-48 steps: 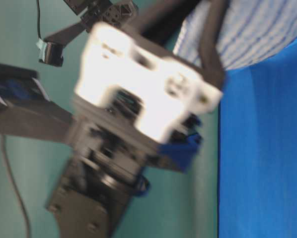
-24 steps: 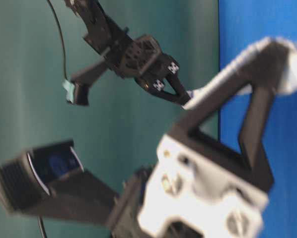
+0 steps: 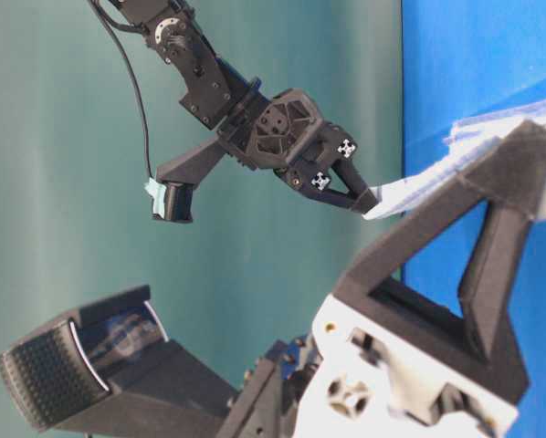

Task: Fold the blue towel.
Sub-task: 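Lay the strip down, open both grippers and pull back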

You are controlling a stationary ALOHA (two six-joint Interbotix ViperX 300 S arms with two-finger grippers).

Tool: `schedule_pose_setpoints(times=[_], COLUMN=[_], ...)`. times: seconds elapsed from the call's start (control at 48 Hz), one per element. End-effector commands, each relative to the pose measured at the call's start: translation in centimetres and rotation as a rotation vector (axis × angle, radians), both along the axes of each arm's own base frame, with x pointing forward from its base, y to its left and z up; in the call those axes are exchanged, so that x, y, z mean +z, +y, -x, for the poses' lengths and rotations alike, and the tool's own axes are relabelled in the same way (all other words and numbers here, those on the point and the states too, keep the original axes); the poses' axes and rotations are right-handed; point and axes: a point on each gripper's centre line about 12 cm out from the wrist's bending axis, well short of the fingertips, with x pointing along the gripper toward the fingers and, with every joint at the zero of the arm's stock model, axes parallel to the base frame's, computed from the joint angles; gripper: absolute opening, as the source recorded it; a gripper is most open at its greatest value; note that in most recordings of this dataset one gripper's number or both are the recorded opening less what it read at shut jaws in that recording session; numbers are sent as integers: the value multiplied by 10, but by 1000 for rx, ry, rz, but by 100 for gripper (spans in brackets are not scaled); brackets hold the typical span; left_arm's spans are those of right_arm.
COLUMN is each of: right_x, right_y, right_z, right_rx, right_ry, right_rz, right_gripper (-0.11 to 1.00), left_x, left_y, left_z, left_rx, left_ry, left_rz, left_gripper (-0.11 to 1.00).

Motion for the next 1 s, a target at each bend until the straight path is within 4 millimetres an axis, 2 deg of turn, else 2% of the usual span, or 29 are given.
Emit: schedule_pose_setpoints(times=[0.0,0.042,0.104,0.25,0.292,0.333,0.396,0.583,0.771,0.979], right_x=[15,16,15,15,16,15,15,21,28,25], right_y=[-6,-5,-4,-1,-1,0,1,10,21,35], right_z=[-4,-4,-5,-6,-5,-3,0,17,41,70], right_rx=[-2,0,2,10,8,9,9,3,-7,-26], right_ry=[-37,-40,-40,-44,-43,-40,-37,-47,-78,-100], right_rz=[26,27,26,30,27,27,25,23,22,4], right_gripper=[10,18,33,79,88,93,92,88,88,88], left_x=[12,12,13,14,16,20,25,33,30,25], left_y=[-10,-10,-10,-11,-10,-9,-7,10,52,101], left_z=[-2,-2,-2,2,4,7,16,39,57,74], left_rx=[-22,-20,-19,-23,-23,-24,-25,-14,70,175], left_ry=[-40,-38,-39,-32,-26,-23,-2,50,86,98], left_rz=[7,12,15,17,16,16,13,-22,-55,-105], left_gripper=[3,6,17,59,71,78,80,76,76,76])
